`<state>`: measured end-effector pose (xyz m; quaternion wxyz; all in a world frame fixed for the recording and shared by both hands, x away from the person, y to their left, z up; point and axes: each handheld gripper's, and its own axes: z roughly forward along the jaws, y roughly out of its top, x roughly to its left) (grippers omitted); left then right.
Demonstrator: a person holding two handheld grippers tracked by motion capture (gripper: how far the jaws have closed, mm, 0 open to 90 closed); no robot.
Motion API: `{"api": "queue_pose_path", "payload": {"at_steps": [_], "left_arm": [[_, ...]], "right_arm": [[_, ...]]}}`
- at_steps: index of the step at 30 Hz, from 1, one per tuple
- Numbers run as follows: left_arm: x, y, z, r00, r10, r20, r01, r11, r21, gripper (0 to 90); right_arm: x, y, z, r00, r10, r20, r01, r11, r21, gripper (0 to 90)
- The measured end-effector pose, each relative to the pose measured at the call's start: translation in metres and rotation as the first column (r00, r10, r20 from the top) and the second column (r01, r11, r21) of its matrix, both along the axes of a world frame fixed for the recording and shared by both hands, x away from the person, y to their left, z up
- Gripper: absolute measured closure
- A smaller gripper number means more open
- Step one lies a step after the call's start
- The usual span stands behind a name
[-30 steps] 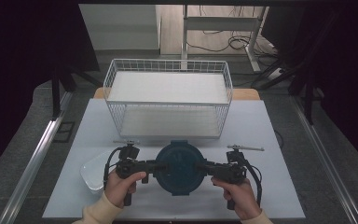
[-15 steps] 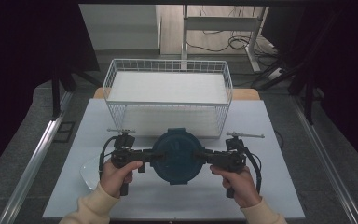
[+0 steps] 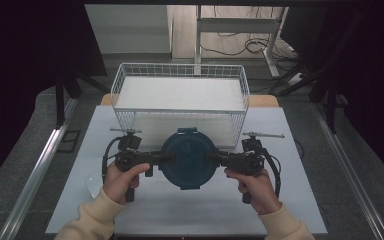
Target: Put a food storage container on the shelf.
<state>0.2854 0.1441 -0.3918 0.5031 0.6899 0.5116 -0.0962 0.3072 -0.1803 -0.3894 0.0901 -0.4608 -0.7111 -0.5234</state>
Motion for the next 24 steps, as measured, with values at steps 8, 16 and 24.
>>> {"api": "queue_pose_path", "payload": {"at_steps": [8, 16, 24], "left_arm": [[0.009, 0.004, 0.022, 0.9998, -0.004, 0.021, 0.003, 0.9999, 0.012, 38.8], [0.022, 0.006, 0.04, 0.9993, -0.002, 0.037, 0.001, 0.9999, 0.013, 38.8], [0.037, 0.012, 0.063, 0.9984, -0.006, 0.056, 0.005, 1.0, 0.007, 38.8]], "right_arm": [[0.009, 0.003, 0.019, 0.9998, 0.007, 0.018, -0.007, 0.9999, 0.007, 44.2], [0.022, 0.007, 0.037, 0.9996, 0.009, 0.027, -0.009, 0.9999, 0.011, 44.4], [0.036, 0.01, 0.061, 0.9986, 0.016, 0.051, -0.016, 0.9999, 0.005, 44.8]]}}
